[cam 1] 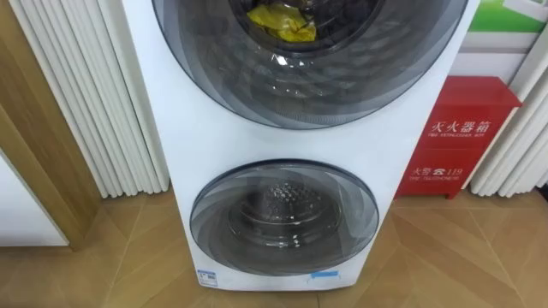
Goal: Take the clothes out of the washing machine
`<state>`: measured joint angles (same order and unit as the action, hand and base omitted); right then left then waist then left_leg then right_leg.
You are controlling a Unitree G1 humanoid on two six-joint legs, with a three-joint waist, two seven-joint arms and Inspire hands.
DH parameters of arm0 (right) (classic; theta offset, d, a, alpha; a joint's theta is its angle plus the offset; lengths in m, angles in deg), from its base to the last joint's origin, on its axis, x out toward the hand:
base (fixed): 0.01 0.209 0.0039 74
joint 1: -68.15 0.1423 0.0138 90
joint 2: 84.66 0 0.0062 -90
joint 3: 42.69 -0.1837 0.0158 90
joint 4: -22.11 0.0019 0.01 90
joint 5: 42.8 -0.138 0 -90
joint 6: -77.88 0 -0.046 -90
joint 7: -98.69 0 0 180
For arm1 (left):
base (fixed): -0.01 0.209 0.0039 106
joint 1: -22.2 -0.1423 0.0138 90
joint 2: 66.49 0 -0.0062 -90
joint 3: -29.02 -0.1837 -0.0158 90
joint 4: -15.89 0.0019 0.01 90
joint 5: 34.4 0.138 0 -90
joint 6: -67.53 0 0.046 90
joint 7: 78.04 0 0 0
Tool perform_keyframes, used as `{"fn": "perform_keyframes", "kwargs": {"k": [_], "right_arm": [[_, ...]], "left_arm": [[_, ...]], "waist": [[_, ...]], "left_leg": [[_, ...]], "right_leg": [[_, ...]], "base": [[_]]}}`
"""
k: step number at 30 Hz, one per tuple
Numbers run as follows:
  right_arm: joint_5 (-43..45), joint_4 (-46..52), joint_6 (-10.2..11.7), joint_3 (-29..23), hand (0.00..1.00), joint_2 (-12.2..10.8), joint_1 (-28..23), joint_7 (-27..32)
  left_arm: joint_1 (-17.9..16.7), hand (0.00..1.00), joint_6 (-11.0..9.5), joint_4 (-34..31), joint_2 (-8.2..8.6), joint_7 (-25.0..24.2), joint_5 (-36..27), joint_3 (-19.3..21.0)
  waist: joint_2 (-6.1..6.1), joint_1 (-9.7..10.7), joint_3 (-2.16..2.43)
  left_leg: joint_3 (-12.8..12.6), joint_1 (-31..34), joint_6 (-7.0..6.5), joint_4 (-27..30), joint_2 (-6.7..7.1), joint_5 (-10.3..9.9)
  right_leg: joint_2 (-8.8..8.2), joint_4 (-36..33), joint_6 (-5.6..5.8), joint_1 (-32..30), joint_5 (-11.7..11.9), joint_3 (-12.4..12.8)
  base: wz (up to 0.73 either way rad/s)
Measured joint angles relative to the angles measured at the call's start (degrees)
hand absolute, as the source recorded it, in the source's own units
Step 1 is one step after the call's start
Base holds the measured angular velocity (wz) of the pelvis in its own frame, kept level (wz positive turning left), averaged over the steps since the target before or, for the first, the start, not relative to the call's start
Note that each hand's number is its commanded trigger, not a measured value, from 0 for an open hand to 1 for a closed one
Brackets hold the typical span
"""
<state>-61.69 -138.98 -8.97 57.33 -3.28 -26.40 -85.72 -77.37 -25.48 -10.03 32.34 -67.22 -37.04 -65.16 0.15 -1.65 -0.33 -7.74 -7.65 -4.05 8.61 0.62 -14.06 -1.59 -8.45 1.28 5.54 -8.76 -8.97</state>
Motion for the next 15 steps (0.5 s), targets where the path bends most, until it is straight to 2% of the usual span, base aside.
{"fn": "perform_keyframes", "kwargs": {"k": [15], "right_arm": [[-0.3, -0.6, 0.0, -1.4, 0.0, 0.0, -0.1, 0.2]], "left_arm": [[-0.2, 0.0, 0.0, 0.0, 0.07, 0.3, -0.1, 0.0]], "waist": [[0.09, 0.2, 0.02]], "left_leg": [[0.3, -0.1, 0.0, 0.1, 0.02, 0.0]], "right_leg": [[-0.06, -0.1, 0.0, 0.3, 0.0, -0.4]], "base": [[0.01]]}}
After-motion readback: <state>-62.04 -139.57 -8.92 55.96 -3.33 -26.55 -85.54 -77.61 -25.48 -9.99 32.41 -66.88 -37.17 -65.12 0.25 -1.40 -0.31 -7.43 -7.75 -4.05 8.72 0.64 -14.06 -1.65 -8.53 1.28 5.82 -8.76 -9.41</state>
